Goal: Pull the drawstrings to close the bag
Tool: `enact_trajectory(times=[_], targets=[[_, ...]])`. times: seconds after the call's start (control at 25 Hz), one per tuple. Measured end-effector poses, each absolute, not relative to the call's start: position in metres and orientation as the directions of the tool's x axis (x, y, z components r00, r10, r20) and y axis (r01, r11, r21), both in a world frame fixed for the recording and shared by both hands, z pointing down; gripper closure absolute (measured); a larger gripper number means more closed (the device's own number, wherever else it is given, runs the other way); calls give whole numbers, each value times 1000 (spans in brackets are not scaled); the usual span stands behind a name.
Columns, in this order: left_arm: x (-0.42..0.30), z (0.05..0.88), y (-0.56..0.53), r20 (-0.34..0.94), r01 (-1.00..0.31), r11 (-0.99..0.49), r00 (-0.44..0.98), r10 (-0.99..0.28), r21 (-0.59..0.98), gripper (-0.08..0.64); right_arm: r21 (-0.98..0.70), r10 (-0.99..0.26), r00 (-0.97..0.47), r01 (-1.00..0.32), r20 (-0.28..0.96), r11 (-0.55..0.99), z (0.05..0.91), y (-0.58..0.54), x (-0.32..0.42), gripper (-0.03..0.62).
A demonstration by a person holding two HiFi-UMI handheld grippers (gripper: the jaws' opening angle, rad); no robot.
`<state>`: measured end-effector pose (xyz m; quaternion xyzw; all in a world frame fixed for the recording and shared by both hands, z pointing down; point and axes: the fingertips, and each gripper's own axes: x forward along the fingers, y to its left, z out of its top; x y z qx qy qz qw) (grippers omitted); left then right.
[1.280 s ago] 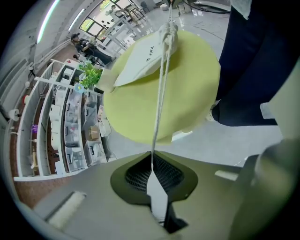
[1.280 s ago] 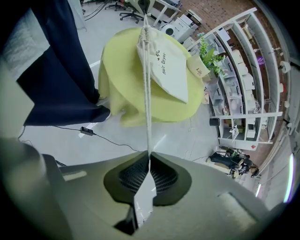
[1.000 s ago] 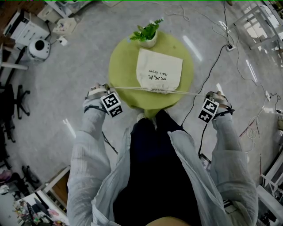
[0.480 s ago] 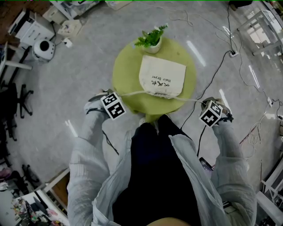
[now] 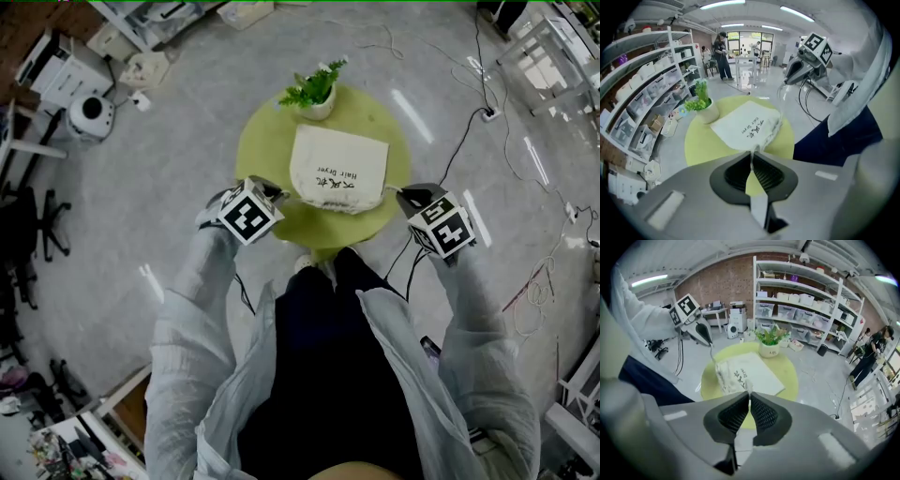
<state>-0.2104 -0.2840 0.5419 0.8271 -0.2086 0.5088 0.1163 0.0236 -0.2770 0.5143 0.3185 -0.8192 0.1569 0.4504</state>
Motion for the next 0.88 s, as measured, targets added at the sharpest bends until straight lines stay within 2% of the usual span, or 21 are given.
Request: enact_trajectory(times=[0.2, 0.4, 0.64, 0.88], targets=[[-169, 510, -314, 790, -515, -856, 513, -335, -28, 525, 25, -512, -456, -729, 728, 684, 487, -306, 5, 574], [-138, 494, -346, 662, -623, -782, 579, -476, -17, 525, 44, -561, -430, -765, 707, 642, 502, -313, -8, 574], [-125, 551, -343, 714, -670, -736, 560, -420, 92, 520, -56, -501, -416, -808, 759, 586, 566, -308, -24, 574], [-123, 574, -320, 749, -681, -724, 536, -390, 109, 511, -89, -460, -396, -825, 794, 557, 597, -294, -26, 572]])
